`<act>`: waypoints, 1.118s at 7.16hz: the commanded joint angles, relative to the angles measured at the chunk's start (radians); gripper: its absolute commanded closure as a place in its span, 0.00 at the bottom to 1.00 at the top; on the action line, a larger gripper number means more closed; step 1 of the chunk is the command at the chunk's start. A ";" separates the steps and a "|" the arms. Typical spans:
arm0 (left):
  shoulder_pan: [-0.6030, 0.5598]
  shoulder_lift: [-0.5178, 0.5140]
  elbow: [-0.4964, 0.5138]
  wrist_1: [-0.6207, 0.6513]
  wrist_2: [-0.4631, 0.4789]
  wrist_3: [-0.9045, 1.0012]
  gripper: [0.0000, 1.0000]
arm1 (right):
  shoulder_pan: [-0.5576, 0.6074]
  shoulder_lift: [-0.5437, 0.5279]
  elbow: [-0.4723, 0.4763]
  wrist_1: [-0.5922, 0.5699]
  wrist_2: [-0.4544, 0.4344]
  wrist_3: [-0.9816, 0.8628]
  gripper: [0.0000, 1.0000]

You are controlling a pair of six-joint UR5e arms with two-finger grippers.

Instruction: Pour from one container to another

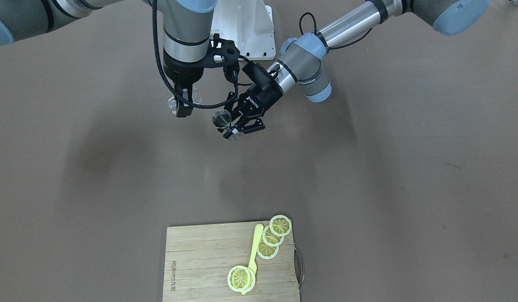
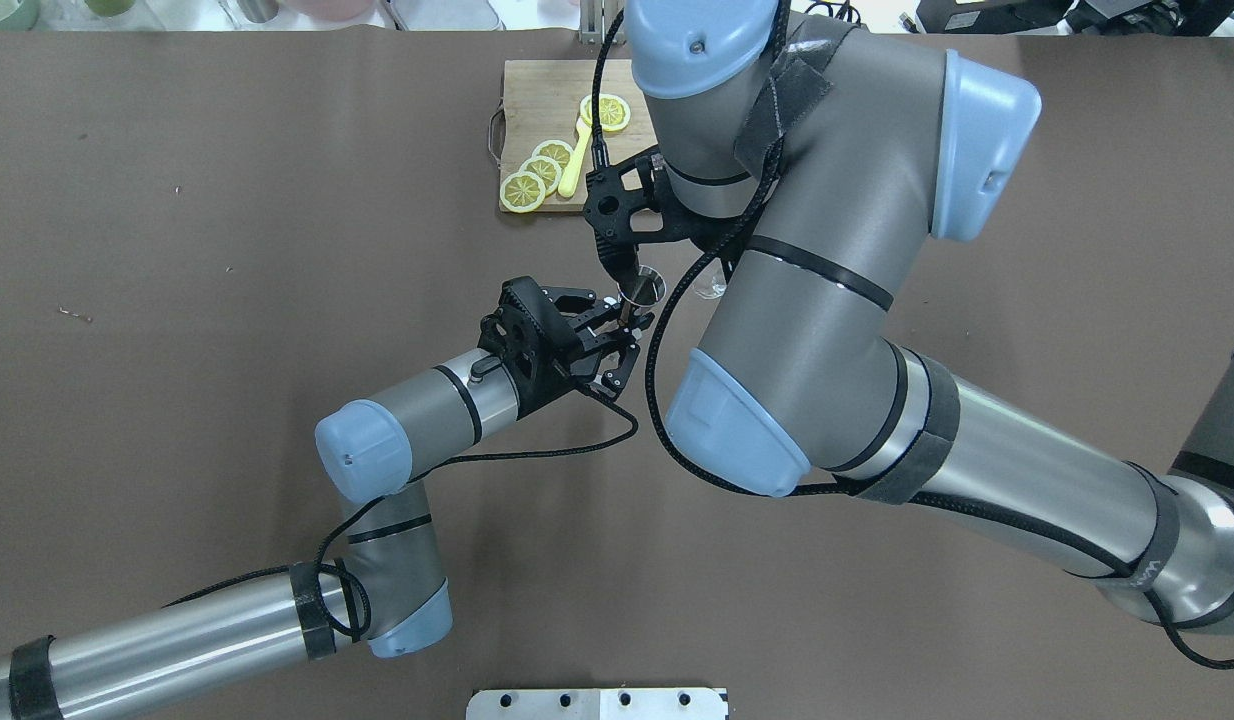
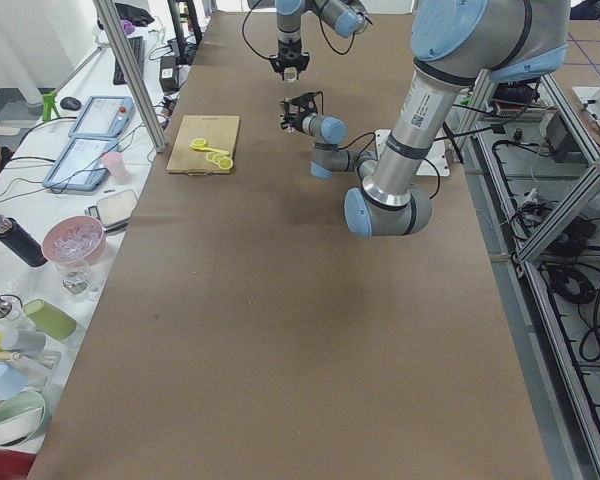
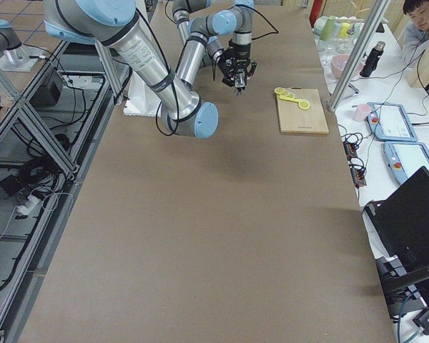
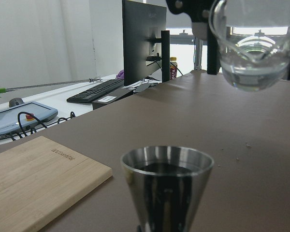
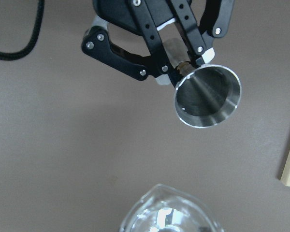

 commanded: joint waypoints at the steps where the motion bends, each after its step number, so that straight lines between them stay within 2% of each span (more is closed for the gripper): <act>1: 0.000 0.000 0.001 0.000 0.000 0.000 1.00 | 0.001 0.023 -0.037 -0.010 -0.007 -0.005 1.00; 3: -0.002 0.001 -0.001 0.000 0.000 0.000 1.00 | 0.002 0.069 -0.115 -0.001 -0.026 -0.007 1.00; 8: -0.006 0.001 0.001 0.000 0.000 0.000 1.00 | -0.005 0.133 -0.207 0.016 -0.046 -0.008 1.00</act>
